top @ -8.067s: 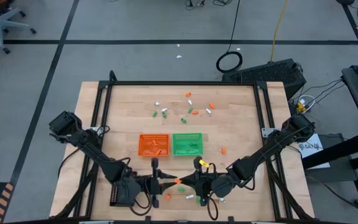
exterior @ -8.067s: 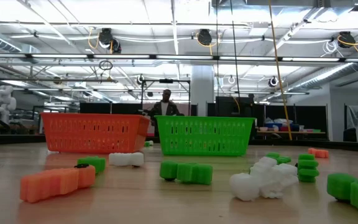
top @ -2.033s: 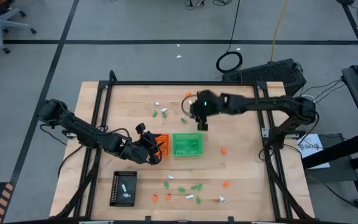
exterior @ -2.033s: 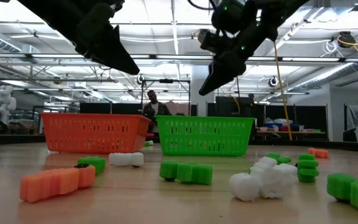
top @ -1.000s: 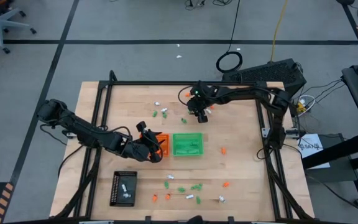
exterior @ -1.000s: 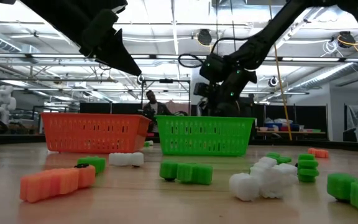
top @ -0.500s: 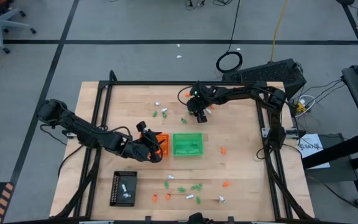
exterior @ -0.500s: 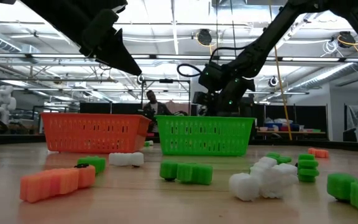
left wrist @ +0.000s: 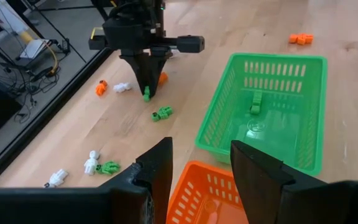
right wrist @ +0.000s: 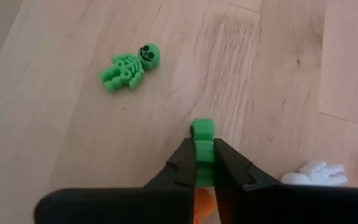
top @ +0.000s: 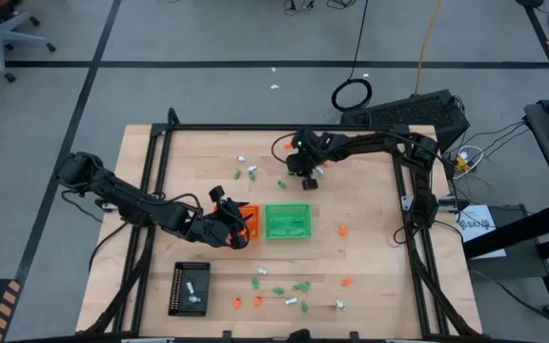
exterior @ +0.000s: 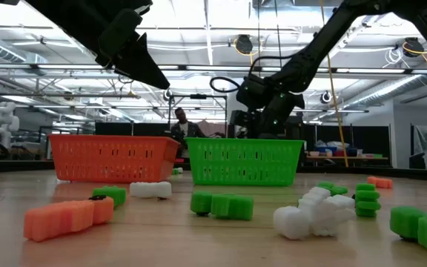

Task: Sort Halloween decoration
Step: Put the green skeleton toy into the green bin

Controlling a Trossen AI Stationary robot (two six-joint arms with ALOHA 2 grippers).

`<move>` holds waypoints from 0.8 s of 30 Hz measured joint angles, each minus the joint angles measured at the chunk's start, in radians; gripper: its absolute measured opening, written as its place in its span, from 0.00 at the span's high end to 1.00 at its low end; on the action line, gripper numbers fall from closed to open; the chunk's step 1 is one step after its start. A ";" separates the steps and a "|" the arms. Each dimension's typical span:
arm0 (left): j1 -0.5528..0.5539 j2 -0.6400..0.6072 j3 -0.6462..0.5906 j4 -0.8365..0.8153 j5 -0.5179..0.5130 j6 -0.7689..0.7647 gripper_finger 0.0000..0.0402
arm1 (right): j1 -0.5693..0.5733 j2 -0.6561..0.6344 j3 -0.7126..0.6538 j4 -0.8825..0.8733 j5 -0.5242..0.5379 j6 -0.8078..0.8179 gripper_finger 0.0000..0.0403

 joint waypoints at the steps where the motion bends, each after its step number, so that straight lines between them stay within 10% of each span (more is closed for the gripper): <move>1: 0.000 0.000 0.000 0.000 0.000 -0.001 0.60 | 0.006 -0.004 0.000 -0.001 0.004 0.015 0.97; 16: -0.005 0.000 0.000 0.019 0.066 -0.052 0.60 | 0.203 -0.370 -0.009 -0.219 0.005 0.354 0.98; 24: -0.040 0.000 -0.001 0.061 0.073 -0.047 0.60 | 0.427 -0.580 -0.250 0.082 0.086 0.599 0.97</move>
